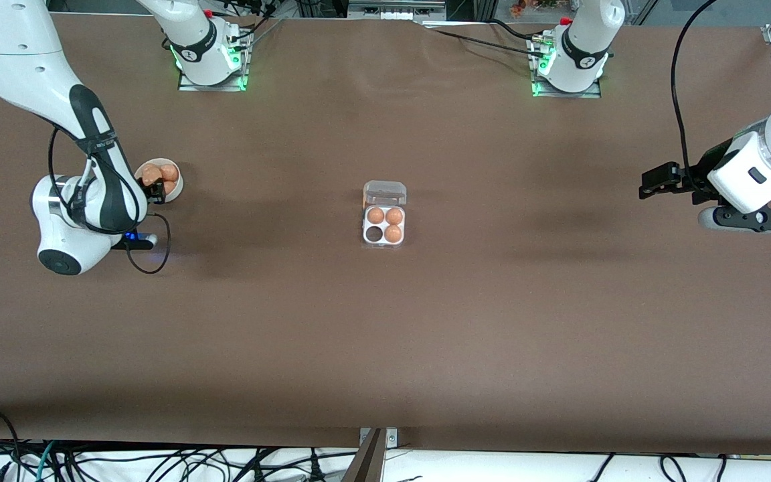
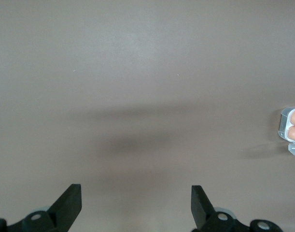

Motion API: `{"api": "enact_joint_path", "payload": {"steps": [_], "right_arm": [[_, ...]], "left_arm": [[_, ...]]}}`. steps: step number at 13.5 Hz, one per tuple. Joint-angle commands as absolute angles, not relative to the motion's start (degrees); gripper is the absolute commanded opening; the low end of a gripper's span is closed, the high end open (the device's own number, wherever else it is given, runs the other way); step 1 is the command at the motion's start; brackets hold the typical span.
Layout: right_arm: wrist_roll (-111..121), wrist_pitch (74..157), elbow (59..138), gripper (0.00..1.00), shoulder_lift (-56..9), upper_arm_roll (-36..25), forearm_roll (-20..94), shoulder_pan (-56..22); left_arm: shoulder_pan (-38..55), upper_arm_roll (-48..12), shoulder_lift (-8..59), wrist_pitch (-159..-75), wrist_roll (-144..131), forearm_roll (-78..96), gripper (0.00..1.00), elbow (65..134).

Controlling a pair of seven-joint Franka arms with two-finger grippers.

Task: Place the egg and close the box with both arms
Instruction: 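Lower the right gripper into the bowl and grasp one brown egg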

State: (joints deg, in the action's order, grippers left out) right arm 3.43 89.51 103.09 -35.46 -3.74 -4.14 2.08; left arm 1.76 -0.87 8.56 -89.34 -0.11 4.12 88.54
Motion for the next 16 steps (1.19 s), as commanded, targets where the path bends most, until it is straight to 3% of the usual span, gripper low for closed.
{"api": "enact_joint_path", "payload": {"steps": [1, 8, 12, 16], "right_arm": [[2.9, 88.8, 101.8, 0.28, -35.4, -3.4, -3.0, 2.2], [2.9, 86.0, 98.7, 0.22, -35.0, -3.3, -1.3, 2.2], [2.9, 80.0, 91.6, 0.21, -34.9, -3.2, -1.2, 1.7], [2.8, 79.0, 85.4, 0.20, -34.8, -3.3, -1.3, -2.6]], "left_arm": [[1.8, -1.1, 7.8, -89.1, 0.9, 2.8, 1.00, 89.3], [1.8, -1.1, 7.8, -89.1, 0.9, 2.8, 1.00, 89.3], [1.8, -1.1, 7.8, -89.1, 0.9, 2.8, 1.00, 89.3], [1.8, -1.1, 7.8, -89.1, 0.9, 2.8, 1.00, 89.3]]}}
